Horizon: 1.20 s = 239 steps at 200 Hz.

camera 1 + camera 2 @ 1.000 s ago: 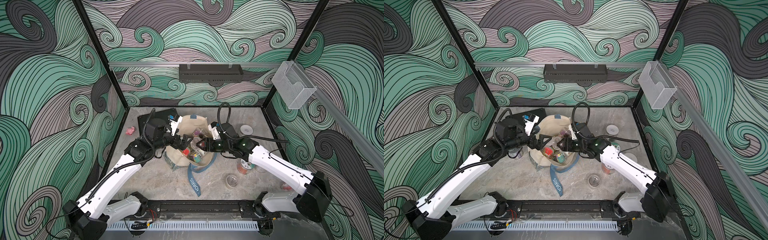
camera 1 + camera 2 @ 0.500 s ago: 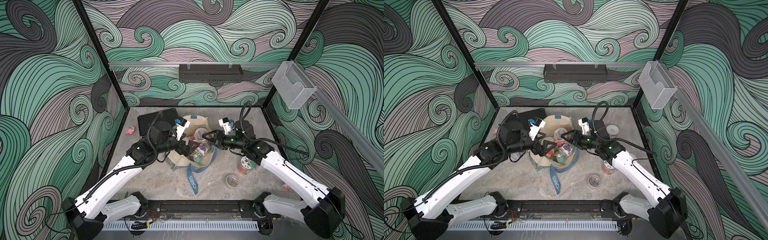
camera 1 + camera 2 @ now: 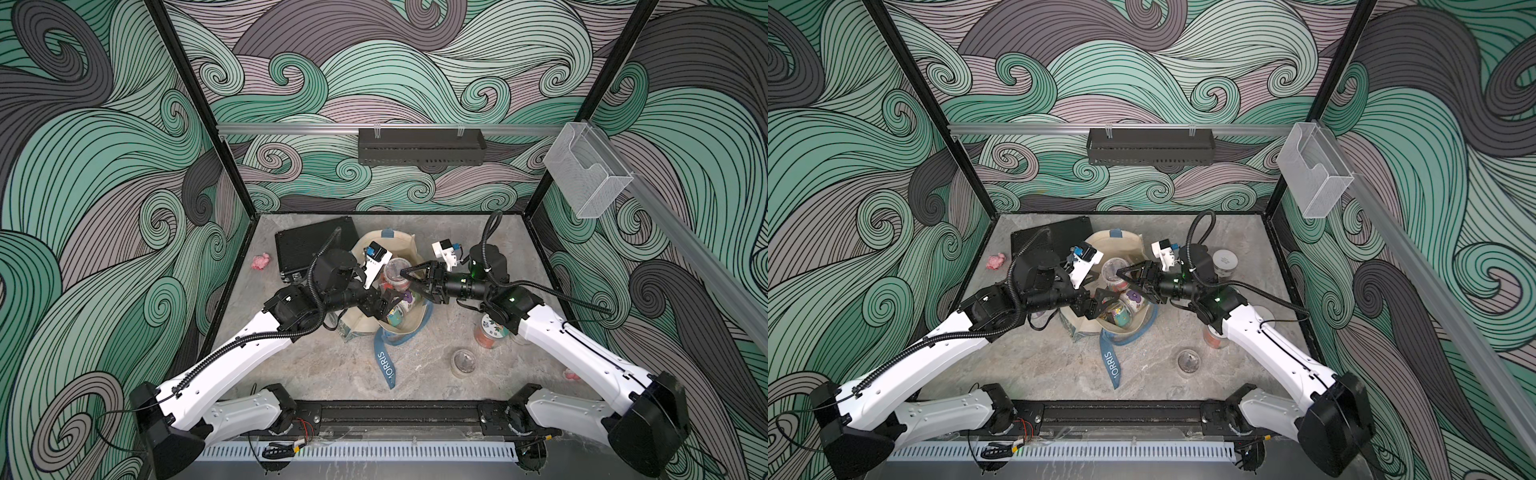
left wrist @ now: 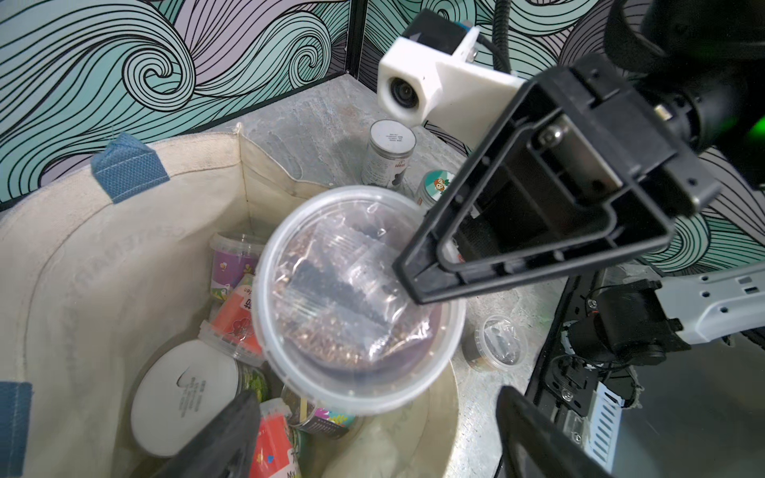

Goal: Take out the seed jars from the canvas bag
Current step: Place the seed jar at the center of the board.

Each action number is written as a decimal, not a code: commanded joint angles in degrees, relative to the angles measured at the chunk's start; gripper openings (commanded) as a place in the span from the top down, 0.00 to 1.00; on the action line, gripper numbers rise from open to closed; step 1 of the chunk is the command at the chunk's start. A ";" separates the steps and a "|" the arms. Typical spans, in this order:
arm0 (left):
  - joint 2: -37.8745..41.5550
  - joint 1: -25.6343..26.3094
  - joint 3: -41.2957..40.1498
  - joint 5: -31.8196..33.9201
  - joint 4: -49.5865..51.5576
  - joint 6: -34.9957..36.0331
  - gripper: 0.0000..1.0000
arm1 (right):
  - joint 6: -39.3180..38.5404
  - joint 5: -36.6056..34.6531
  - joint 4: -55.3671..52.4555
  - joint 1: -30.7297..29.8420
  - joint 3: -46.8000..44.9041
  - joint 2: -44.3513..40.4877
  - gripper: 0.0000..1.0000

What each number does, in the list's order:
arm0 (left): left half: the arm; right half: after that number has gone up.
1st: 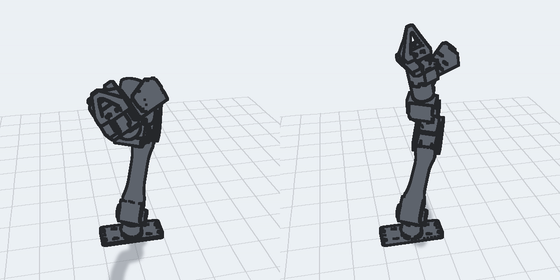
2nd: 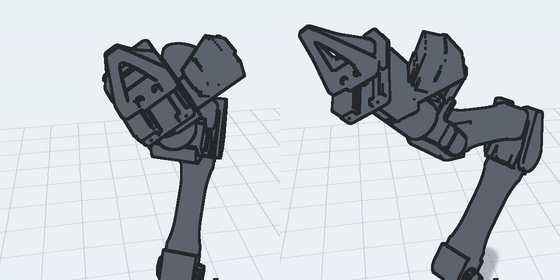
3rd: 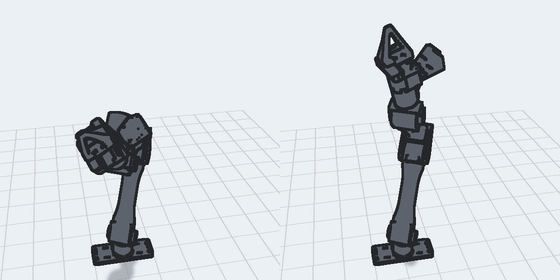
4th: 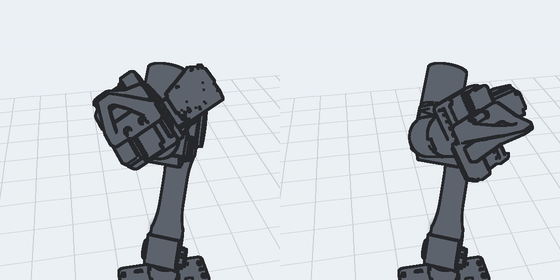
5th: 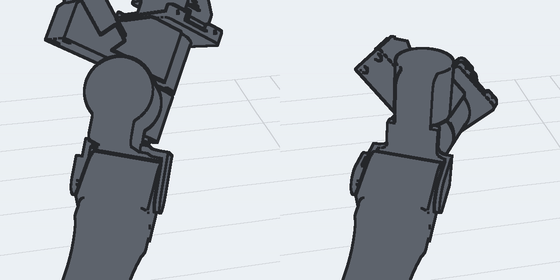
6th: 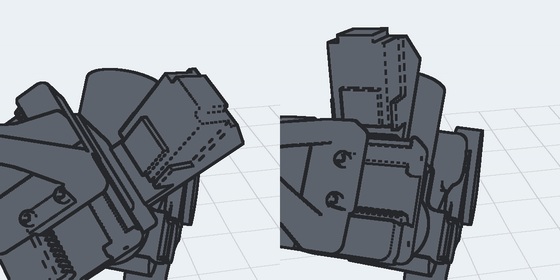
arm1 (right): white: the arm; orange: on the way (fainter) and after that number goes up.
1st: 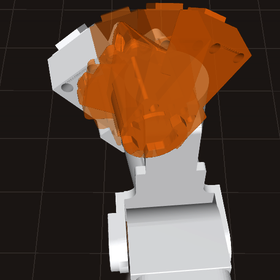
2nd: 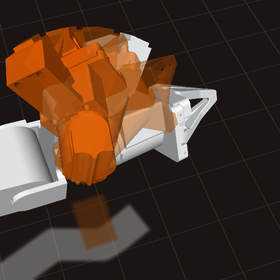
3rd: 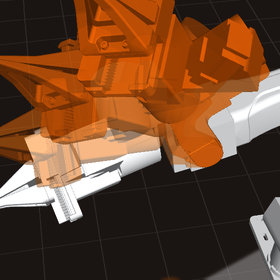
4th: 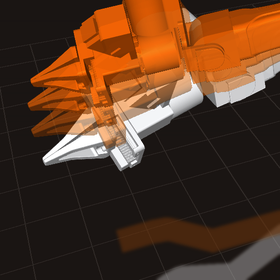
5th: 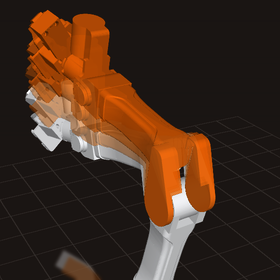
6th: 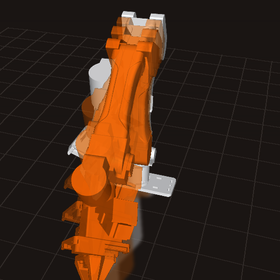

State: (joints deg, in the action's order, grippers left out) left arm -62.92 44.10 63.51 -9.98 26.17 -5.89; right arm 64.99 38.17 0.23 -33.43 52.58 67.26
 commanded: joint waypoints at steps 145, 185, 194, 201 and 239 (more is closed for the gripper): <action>-1.29 1.26 1.34 2.21 -2.54 0.10 0.53 | 0.53 2.57 3.22 -3.65 0.76 2.12 0.40; -1.40 1.26 1.45 1.88 -2.62 0.00 0.57 | 0.17 2.48 2.76 -3.66 0.76 2.43 0.39; -1.38 1.26 1.59 1.75 -2.64 0.02 0.46 | 0.34 2.51 2.88 -3.66 0.66 2.37 0.39; -1.47 1.26 1.62 1.79 -2.63 -0.07 0.36 | 0.39 2.52 2.98 -3.79 0.65 2.37 0.39; -1.33 1.26 1.37 2.82 -4.17 -0.34 0.17 | 0.83 2.68 3.22 -4.01 0.95 2.17 0.39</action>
State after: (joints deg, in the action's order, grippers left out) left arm -64.34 44.95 63.53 -7.16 24.95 -6.00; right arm 66.22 39.35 2.33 -37.08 52.58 69.58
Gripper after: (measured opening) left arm 0.806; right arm 0.630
